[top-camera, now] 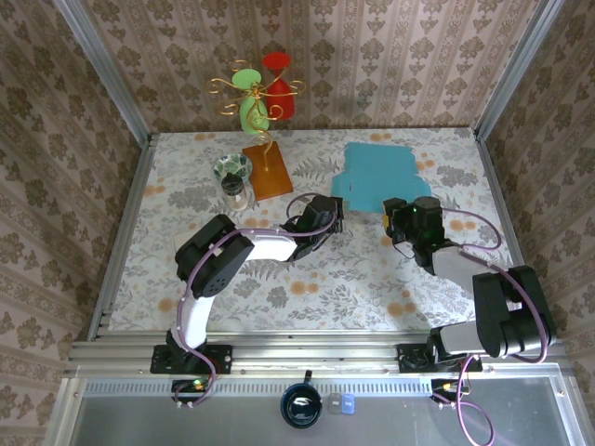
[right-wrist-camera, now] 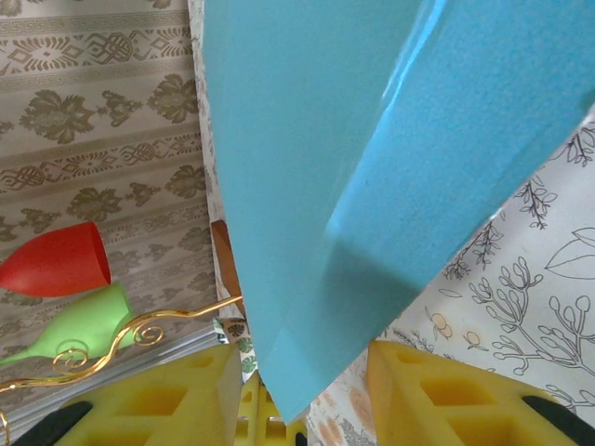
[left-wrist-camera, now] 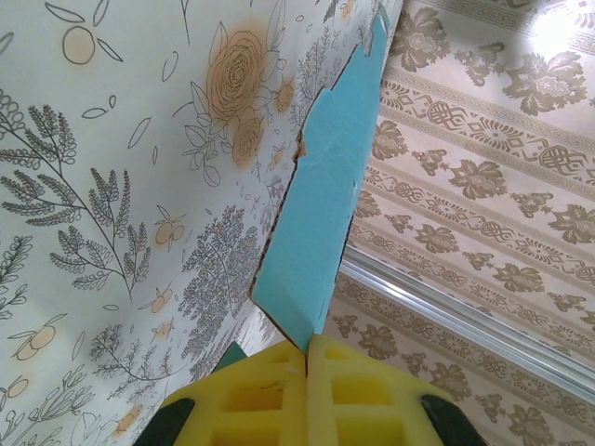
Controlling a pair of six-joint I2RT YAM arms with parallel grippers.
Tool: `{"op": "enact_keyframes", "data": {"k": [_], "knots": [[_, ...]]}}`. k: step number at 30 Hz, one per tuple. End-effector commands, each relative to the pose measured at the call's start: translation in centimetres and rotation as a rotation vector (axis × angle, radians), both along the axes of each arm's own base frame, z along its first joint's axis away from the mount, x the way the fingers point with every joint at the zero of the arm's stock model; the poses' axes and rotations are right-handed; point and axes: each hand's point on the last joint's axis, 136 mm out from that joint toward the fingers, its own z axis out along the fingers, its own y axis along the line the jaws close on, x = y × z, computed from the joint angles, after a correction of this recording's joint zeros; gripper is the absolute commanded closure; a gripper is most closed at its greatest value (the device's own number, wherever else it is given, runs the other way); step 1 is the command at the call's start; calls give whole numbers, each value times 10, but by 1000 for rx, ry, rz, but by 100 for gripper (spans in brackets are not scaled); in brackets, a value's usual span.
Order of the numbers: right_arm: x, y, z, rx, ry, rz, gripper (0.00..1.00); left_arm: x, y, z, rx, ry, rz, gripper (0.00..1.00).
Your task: Fold the paper box
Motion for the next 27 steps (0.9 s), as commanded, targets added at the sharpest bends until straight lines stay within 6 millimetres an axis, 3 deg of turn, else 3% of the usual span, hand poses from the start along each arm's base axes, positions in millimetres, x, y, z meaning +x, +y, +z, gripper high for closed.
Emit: {"op": "enact_keyframes", "data": {"k": [1, 11, 18, 20, 21, 27], "knots": [[14, -2, 20, 6, -60, -11, 58, -2, 0, 24, -42, -14, 5, 100], [-1, 0, 6, 46, -16, -13, 47, 2, -2, 31, -51, -26, 10, 100], [3, 3, 5, 64, -19, -7, 42, 1, -4, 32, -52, -29, 6, 100], [5, 1, 7, 64, -27, -20, 43, 2, -4, 33, -53, -32, 7, 100], [7, -1, -2, 56, -2, -25, 44, 2, -4, 33, -52, -32, 6, 100], [24, 1, 3, 64, -28, -16, 57, 0, -2, 32, -53, -27, 7, 100]]}}
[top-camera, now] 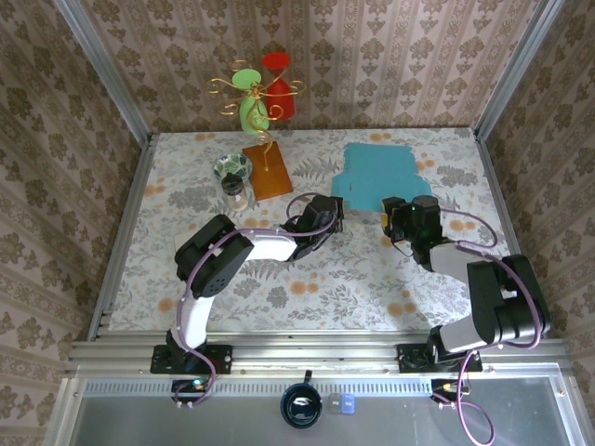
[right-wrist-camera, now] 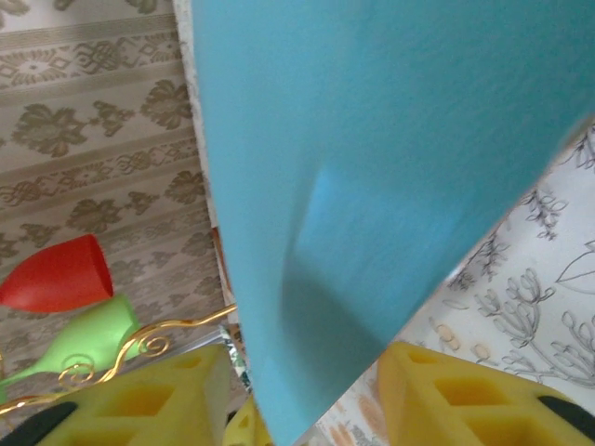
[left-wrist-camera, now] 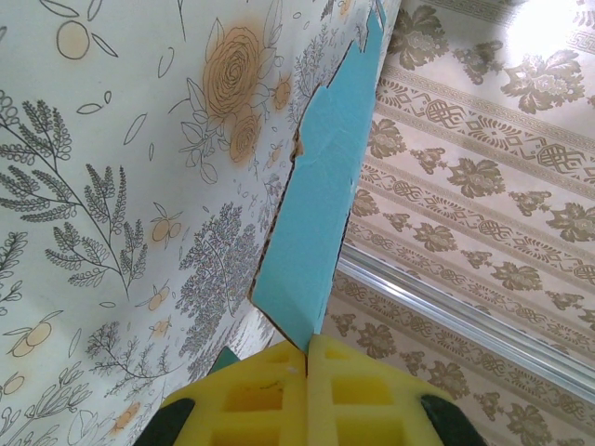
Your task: Fold the paper box
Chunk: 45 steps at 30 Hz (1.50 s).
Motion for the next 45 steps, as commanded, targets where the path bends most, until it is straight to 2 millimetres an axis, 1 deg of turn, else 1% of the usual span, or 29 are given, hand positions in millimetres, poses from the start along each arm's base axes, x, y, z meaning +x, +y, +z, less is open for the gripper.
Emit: {"op": "enact_keyframes", "data": {"k": [1, 6, 10, 13, 20, 21, 22, 24, 25, 26, 27, 28, 29, 30, 31, 34, 36, 38, 42, 45], "knots": [[17, -1, 19, 11, -65, -9, 59, 1, -2, 31, -50, -26, 8, 100], [20, -1, 23, 8, -73, -10, 71, 0, -2, 30, -49, -25, 6, 100], [20, -2, 19, 0, -60, -11, 76, 1, -3, 30, -50, -24, 5, 100], [23, -2, 19, 4, -63, -8, 84, 1, -3, 30, -50, -20, 1, 100], [27, -3, 34, -13, -79, -7, 100, -2, 1, 27, -42, -12, -4, 100], [27, -4, 38, -17, -83, -7, 100, -2, 1, 28, -42, -14, -10, 99], [28, -4, 42, -21, -88, -6, 100, -3, 2, 29, -43, -13, -16, 93], [30, -4, 55, -36, -104, 2, 100, -8, 3, 31, -43, 5, -39, 76], [31, -4, 61, -44, -107, 9, 100, -9, 5, 32, -32, 8, -51, 70], [31, -4, 65, -56, -101, 17, 100, -11, 10, 36, -16, 6, -63, 64], [32, -4, 75, -65, -112, 25, 100, -14, 13, 39, 2, 10, -82, 60], [32, -4, 80, -73, -114, 30, 100, -18, 17, 40, 22, 12, -101, 57], [33, -3, 90, -80, -124, 36, 100, -21, 22, 44, 48, 6, -118, 55], [31, -3, 104, -88, -141, 42, 100, -26, 28, 46, 73, 4, -133, 50], [30, -3, 113, -93, -142, 48, 100, -31, 34, 47, 104, 10, -152, 49], [25, -3, 145, -115, -163, 63, 100, -44, 57, 48, 200, 13, -203, 48], [18, -3, 167, -133, -175, 72, 100, -53, 78, 49, 284, 19, -238, 48], [9, -5, 185, -156, -168, 79, 100, -59, 100, 52, 379, 15, -265, 48], [-12, -6, 214, -176, -129, 100, 100, -61, 138, 72, 530, -53, -296, 49], [-31, -5, 233, -186, -104, 127, 100, -62, 159, 84, 634, -96, -330, 50]]}}
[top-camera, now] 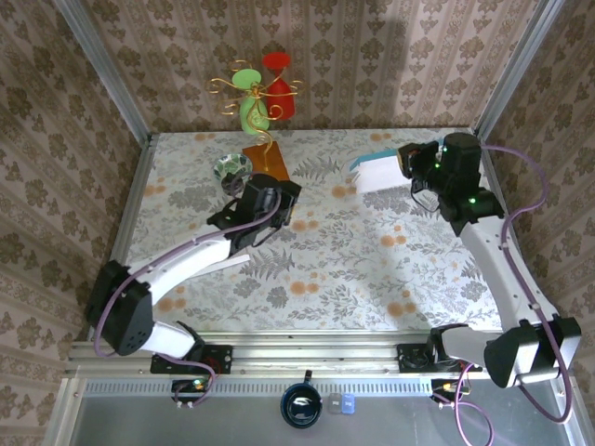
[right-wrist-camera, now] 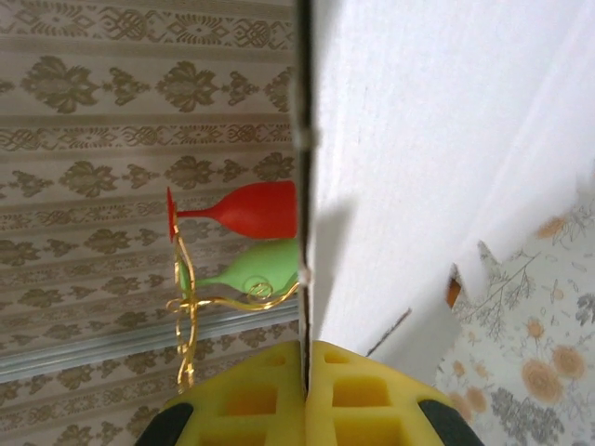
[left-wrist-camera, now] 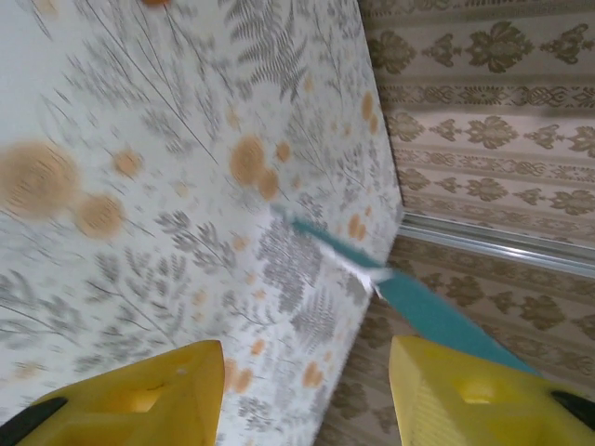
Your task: Fold the paper box
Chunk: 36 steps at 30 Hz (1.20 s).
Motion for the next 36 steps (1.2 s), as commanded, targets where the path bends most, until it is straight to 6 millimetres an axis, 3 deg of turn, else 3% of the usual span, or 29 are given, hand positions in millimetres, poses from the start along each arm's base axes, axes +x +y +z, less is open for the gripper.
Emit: {"op": "enact_keyframes", "data": {"k": [1, 5, 8, 11, 14, 21, 26, 30, 36], "knots": [[-38, -2, -2, -49, 131, 38, 100, -16, 27, -8, 238, -23, -121, 50], [-72, -1, 10, -31, 219, 52, 100, -20, 41, 5, 341, -66, -194, 52], [-97, 1, 5, -12, 333, 57, 100, -23, 42, 10, 374, -92, -259, 52], [-103, 2, -3, 48, 400, 27, 100, -26, 42, 10, 388, -93, -306, 52], [-87, 1, -15, 83, 444, -13, 100, -28, 41, 6, 394, -82, -344, 53], [-12, 17, -44, 128, 434, 24, 100, -31, 42, -9, 421, -69, -425, 55], [24, 22, -81, 112, 453, 42, 100, -37, 52, -22, 432, -68, -453, 57], [38, 22, -102, 83, 430, 55, 100, -40, 54, -25, 432, -91, -506, 57], [28, 31, -148, 81, 494, 103, 100, -36, 43, -26, 444, -170, -631, 59]]}}
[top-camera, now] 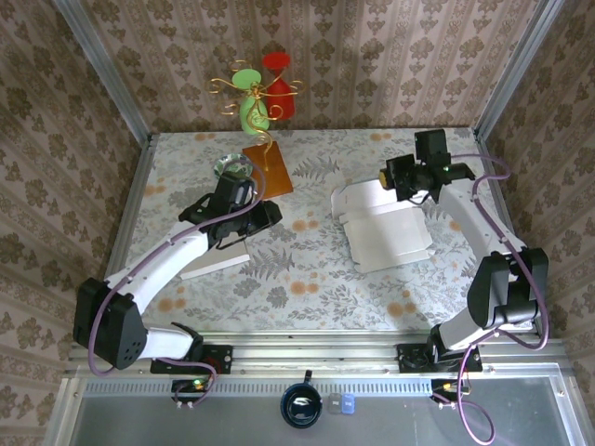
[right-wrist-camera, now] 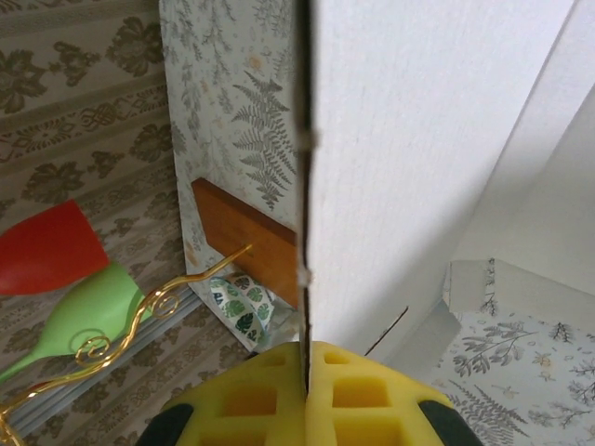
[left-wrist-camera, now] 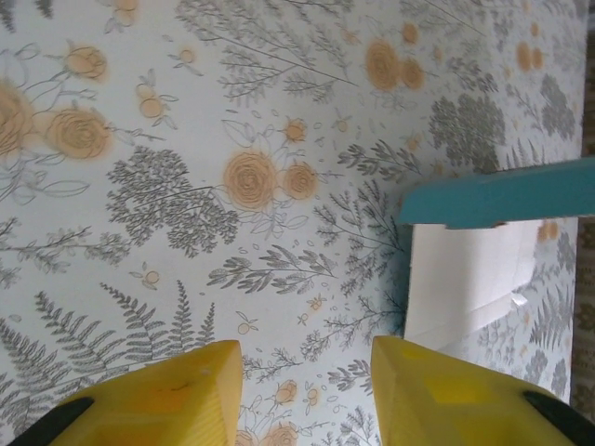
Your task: Fold the paper box
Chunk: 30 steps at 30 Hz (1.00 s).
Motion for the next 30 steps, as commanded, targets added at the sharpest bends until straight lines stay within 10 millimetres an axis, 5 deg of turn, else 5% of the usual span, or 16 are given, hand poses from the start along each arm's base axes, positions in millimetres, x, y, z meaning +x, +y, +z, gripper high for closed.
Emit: {"op": "enact_keyframes", "data": {"k": [1, 18, 30], "knots": [[-1, 11, -18, 8, -4, 54, 100, -1, -10, 2, -4, -50, -138, 59], [-10, 42, -51, 60, -237, 255, 100, 10, -49, -36, 35, -250, -581, 59], [-18, 43, -40, 87, -413, 263, 100, 19, -74, -59, -17, -309, -684, 59]]}}
